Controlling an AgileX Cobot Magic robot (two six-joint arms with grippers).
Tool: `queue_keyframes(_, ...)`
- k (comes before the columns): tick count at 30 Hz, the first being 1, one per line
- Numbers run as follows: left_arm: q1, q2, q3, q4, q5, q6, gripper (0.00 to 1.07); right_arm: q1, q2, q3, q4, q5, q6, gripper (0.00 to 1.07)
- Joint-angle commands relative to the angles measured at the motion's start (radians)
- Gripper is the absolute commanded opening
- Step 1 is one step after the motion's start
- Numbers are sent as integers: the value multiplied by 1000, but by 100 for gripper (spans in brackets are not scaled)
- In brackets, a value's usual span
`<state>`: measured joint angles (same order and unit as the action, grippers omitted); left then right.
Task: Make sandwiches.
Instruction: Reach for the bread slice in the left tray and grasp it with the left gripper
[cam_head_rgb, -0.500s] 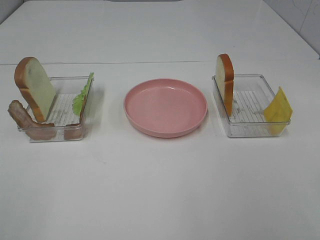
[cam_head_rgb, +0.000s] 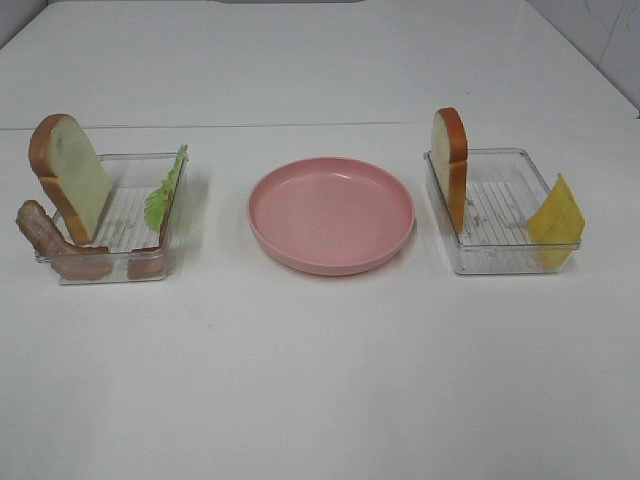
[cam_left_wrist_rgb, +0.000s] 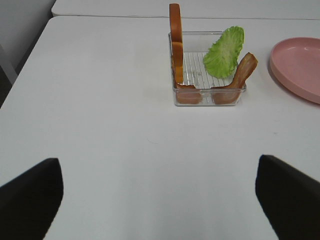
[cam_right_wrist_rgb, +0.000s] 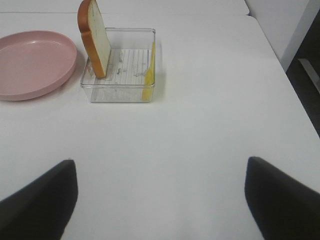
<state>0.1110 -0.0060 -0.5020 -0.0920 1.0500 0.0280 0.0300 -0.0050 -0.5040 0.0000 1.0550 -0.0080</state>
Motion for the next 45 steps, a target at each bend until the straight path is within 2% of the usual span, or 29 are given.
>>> queue_keyframes(1, 0, -14, 3, -2, -16, 2, 98, -1, -16, 3, 0, -5, 8, 82)
queue_keyframes(3, 0, -10, 3, -2, -17, 15, 98, -1, -16, 3, 0, -5, 8, 82)
queue_keyframes(4, 0, 10, -5, -2, -7, 51, 98, -1, -16, 3, 0, -5, 8, 82)
queue_keyframes(5, 0, 34, -21, -2, 10, 64, 98, -1, -16, 3, 0, -5, 8, 82)
queue_keyframes(9, 0, 159, -97, -2, 58, 67, 98, -1, -16, 3, 0, -5, 8, 82)
queue_keyframes(10, 0, 263, -161, 2, 97, 66, 98, -1, -16, 3, 0, -5, 8, 82)
queue_keyframes(11, 0, 263, -161, 2, 97, 66, 98, -1, -16, 3, 0, -5, 8, 82)
queue_keyframes(12, 0, 375, -242, 2, 131, 39, 98, -1, -16, 3, 0, -5, 8, 82)
queue_keyframes(13, 0, 439, -285, 5, 147, 21, 98, -1, -16, 3, 0, -5, 8, 82)
queue_keyframes(14, 0, 439, -285, 5, 147, 21, 98, -1, -16, 3, 0, -5, 8, 82)
queue_keyframes(16, 0, 625, -402, 14, 179, -16, 98, -1, -16, 3, 0, -5, 8, 82)
queue_keyframes(17, 0, 625, -402, 14, 179, -16, 98, -1, -16, 3, 0, -5, 8, 82)
queue_keyframes(19, 0, 880, -554, 13, 219, -22, 98, -1, -16, 3, 0, -5, 8, 82)
queue_keyframes(22, 0, 950, -596, 12, 225, -28, 98, -1, -16, 3, 0, -5, 8, 82)
queue_keyframes(23, 0, 1069, -676, 12, 225, -28, 98, -1, -16, 3, 0, -5, 8, 82)
queue_keyframes(24, 0, 1132, -714, 12, 225, -23, 98, -1, -16, 3, 0, -5, 8, 82)
queue_keyframes(25, 0, 1132, -714, 12, 225, -23, 98, -1, -16, 3, 0, -5, 8, 82)
queue_keyframes(26, 0, 1253, -778, 12, 225, -23, 98, -1, -16, 3, 0, -5, 8, 82)
queue_keyframes(28, 0, 1299, -806, 12, 225, -23, 98, -1, -16, 3, 0, -5, 8, 82)
queue_keyframes(30, 0, 1499, -929, 12, 225, -16, 98, -1, -16, 3, 0, -5, 8, 82)
queue_keyframes(33, -1, 1546, -951, 12, 225, -16, 98, -1, -16, 3, 0, -5, 8, 82)
queue_keyframes(34, -9, 1631, -1002, 13, 225, -16, 98, -1, -16, 3, 0, -5, 8, 82)
queue_keyframes(36, -16, 1663, -1022, 13, 225, -16, 98, -1, -16, 3, 0, -5, 8, 82)
queue_keyframes(38, -50, 1809, -1129, 31, 225, -16, 98, -1, -16, 3, 0, -5, 8, 82)
queue_keyframes(39, -50, 1809, -1129, 31, 225, -16, 98, -1, -16, 3, 0, -5, 8, 82)
queue_keyframes(41, -73, 1911, -1208, 46, 225, -17, 98, -1, -16, 3, 0, -5, 8, 82)
queue_keyframes(43, -81, 1945, -1239, 47, 225, -17, 98, -1, -16, 3, 0, -5, 8, 82)
queue_keyframes(44, -95, 2006, -1296, 48, 224, -17, 98, -1, -16, 3, 0, -5, 8, 82)
queue_keyframes(45, -95, 2006, -1296, 48, 224, -17, 98, -1, -16, 3, 0, -5, 8, 82)
